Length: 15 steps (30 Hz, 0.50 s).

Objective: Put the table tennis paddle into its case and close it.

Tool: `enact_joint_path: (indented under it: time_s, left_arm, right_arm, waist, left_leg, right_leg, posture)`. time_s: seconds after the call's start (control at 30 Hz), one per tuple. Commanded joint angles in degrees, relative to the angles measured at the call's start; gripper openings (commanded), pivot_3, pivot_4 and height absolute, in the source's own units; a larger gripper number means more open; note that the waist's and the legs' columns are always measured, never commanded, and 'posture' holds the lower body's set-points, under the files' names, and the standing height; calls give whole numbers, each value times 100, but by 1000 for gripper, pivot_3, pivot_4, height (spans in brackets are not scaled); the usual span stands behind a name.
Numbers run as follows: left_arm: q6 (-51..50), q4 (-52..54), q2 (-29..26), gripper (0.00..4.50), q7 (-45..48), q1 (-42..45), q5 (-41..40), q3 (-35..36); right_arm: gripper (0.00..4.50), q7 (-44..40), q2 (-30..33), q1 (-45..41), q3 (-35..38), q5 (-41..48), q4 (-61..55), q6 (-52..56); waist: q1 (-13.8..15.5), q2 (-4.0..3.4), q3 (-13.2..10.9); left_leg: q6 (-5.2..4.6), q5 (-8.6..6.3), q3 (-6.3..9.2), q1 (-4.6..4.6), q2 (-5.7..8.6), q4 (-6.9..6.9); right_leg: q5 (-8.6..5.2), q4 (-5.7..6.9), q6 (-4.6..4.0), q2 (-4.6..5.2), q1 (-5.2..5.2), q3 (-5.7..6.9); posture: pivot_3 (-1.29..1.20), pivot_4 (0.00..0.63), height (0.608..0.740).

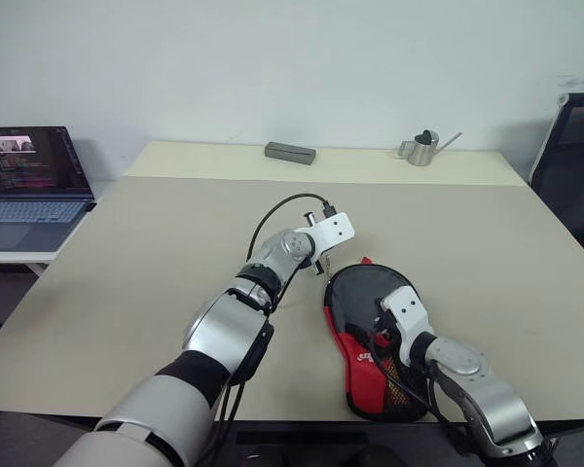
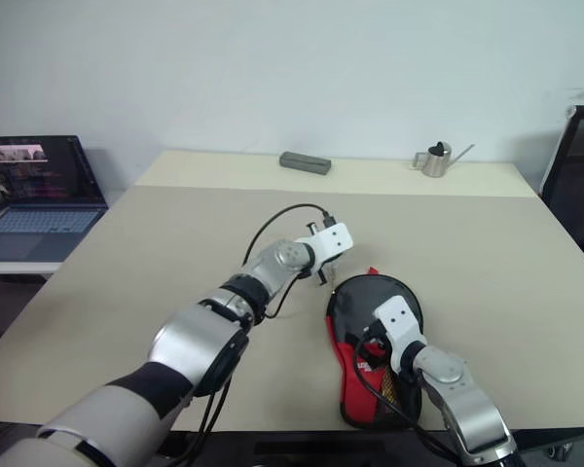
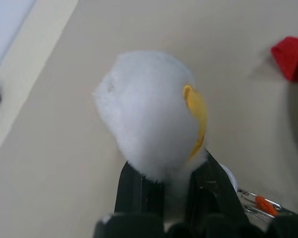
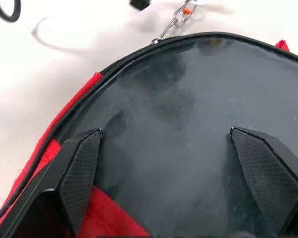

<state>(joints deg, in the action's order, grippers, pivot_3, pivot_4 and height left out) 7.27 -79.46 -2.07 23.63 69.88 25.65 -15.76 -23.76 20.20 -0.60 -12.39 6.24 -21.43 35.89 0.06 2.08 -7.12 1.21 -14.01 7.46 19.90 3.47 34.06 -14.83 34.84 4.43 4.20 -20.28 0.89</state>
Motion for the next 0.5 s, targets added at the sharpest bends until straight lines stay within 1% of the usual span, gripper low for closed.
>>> enact_joint_path:
  time_s: [0.03,0.3,0.5]
  left_arm:
    - [124,64,86,108,-180,247,65,-15]
    - [163,33,327,108,-374,284,377,-229]
    - [268,9,345,108,-640,363,718,-524]
  right_arm:
    - [4500,18,128,408,-174,-70,325,596]
    - [4500,237,-9,698,-233,-51,30,708]
    - [4500,397,-40,922,-244,-39,-250,821]
  waist:
    - [0,0,0]
    - [1,1,0]
    - [2,3,-1]
  left_leg:
    - [0,0,0,0,0,0]
    - [4,-3,2,0,-1,-4]
    - [7,-6,4,0,0,-6]
  right_leg:
    - [0,0,0,0,0,0]
    - [-10,0,16,2,0,3]
    - [-14,-1,23,3,1,4]
  posture:
    - [0,150,740]
    - [0,150,740]
    - [0,150,740]
